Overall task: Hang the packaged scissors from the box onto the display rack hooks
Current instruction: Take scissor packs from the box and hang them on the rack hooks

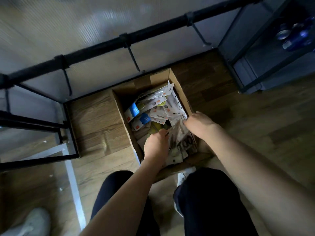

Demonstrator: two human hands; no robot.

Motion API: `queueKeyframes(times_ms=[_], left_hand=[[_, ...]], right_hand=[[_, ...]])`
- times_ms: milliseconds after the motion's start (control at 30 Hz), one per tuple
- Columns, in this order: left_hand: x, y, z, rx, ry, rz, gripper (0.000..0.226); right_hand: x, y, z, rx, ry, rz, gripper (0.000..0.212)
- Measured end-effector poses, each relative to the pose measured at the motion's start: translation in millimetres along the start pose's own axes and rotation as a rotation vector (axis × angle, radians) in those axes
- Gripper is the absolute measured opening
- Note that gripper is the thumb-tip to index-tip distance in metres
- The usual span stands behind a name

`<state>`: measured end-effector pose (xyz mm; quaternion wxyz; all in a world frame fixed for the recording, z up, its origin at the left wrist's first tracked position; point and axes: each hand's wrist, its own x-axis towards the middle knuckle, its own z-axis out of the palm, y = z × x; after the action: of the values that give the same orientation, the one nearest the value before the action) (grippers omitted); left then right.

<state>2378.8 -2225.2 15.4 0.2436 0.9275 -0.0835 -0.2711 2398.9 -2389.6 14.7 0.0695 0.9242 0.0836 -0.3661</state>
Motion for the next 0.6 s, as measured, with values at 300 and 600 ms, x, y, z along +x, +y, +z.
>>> queueKeyframes(times_ms=[300,600], left_hand=[[-89,73,-160,-0.152,0.318,0.093,0.017],[-198,147,-295,-0.367,0.609,0.153,0.011]], right_hand=[[-146,15,-151,0.241,0.257,0.148,0.036],[-286,-8,-254,0.808,0.734,0.284,0.017]])
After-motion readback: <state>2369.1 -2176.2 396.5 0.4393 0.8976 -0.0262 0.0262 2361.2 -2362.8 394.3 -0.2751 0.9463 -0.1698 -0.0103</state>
